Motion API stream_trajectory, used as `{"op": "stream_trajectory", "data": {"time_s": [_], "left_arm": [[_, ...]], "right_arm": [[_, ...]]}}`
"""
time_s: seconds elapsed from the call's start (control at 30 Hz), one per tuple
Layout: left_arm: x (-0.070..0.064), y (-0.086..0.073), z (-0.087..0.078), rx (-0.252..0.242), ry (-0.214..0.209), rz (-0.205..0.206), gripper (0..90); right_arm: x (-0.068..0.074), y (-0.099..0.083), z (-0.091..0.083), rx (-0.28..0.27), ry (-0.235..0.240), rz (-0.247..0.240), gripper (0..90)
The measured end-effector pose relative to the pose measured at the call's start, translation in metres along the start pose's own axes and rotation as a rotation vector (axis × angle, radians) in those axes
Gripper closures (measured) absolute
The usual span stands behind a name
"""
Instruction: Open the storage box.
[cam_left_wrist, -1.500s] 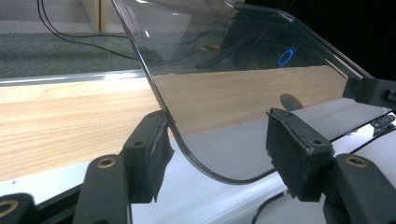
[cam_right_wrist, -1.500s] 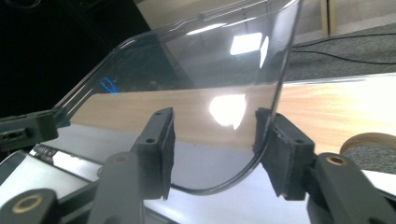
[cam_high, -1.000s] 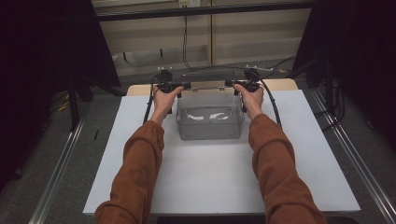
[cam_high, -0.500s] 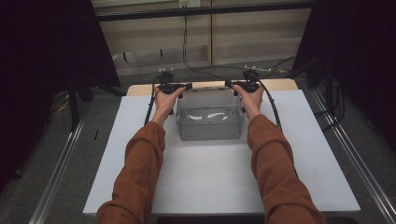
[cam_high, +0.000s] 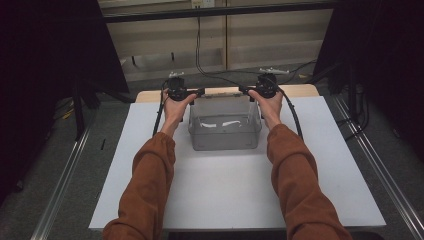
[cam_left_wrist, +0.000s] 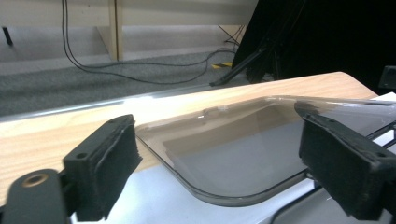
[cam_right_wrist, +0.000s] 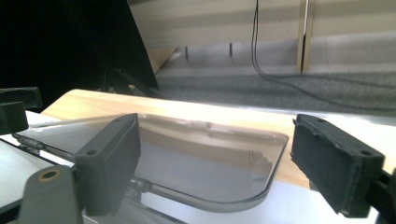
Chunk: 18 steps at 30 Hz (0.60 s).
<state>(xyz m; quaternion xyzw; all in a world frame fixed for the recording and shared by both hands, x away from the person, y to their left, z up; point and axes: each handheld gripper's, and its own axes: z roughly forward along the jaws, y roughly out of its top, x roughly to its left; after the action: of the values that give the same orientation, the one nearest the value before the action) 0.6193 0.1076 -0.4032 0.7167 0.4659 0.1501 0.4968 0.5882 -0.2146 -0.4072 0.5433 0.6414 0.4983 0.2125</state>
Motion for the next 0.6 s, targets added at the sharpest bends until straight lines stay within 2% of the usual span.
{"op": "stream_trajectory", "data": {"time_s": [0.1,0.13,0.17,0.33,0.37,0.43,0.5,0.6], "left_arm": [[-0.004,-0.001,-0.006,0.021,-0.025,-0.023,8.3],[-0.006,-0.002,-0.007,0.011,-0.024,-0.010,7.4],[-0.008,-0.003,-0.009,0.003,-0.019,0.005,7.5],[-0.015,-0.008,-0.017,-0.031,-0.030,0.065,6.4],[-0.015,-0.008,-0.019,-0.039,-0.034,0.071,5.5],[-0.016,-0.010,-0.021,-0.054,-0.063,0.053,5.2],[-0.016,-0.012,-0.024,-0.065,-0.067,0.050,3.6],[-0.020,-0.014,-0.030,-0.085,-0.052,0.089,3.5]], "right_arm": [[0.002,-0.001,-0.004,-0.016,0.011,-0.017,12.6],[0.003,-0.002,-0.005,-0.018,0.009,-0.027,12.5],[0.003,-0.003,-0.008,-0.027,-0.003,-0.058,10.4],[0.004,-0.004,-0.016,-0.065,-0.016,-0.080,9.6],[0.005,-0.004,-0.019,-0.070,-0.013,-0.089,9.0],[0.006,-0.006,-0.022,-0.078,-0.003,-0.103,7.6],[0.006,-0.008,-0.026,-0.087,0.000,-0.110,8.0],[0.007,-0.011,-0.030,-0.101,0.016,-0.121,8.8]]}}
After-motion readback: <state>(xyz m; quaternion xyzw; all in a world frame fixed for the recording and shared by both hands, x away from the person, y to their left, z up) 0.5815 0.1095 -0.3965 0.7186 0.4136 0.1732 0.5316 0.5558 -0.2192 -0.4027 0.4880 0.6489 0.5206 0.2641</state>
